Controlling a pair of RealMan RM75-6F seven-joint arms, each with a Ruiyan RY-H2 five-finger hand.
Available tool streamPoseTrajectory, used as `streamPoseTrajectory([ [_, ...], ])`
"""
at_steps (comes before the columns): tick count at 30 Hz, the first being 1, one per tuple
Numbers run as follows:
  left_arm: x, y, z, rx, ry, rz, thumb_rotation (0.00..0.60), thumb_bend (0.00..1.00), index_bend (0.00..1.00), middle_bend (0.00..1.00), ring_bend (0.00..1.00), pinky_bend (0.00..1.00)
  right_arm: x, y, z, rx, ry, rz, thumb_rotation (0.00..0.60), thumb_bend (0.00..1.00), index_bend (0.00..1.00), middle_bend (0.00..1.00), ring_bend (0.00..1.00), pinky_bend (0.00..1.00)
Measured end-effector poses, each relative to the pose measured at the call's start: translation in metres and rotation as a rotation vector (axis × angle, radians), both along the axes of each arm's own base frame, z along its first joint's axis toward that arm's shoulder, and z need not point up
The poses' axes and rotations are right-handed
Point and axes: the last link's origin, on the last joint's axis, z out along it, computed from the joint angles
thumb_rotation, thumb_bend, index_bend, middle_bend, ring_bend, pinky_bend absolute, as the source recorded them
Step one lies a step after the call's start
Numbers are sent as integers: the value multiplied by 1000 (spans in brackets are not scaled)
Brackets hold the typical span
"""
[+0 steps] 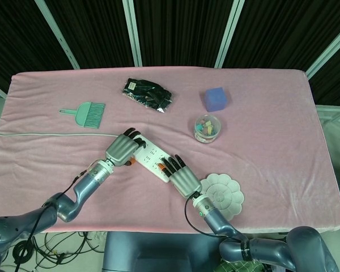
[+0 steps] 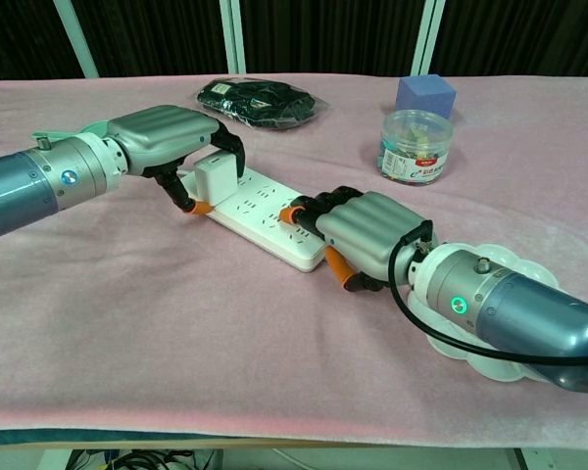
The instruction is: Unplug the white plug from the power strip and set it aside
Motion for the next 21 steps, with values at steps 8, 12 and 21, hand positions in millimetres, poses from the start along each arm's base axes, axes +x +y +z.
streamPoseTrajectory([
  [8, 4, 2, 7, -59, 37, 71, 600, 649, 711, 648, 193, 148, 0, 0, 0, 2, 4, -1, 600, 803, 264, 151, 103, 60],
  [12, 6, 5, 11, -78, 53, 110, 600, 655, 717, 653, 201, 148, 1, 1, 0, 3, 5, 0, 600, 801, 269, 151, 103, 60],
  [21, 13, 8, 19, -75, 70, 146, 600, 657, 722, 659, 209, 152, 1, 0, 1, 6, 6, 1, 600, 796, 277, 151, 103, 60],
])
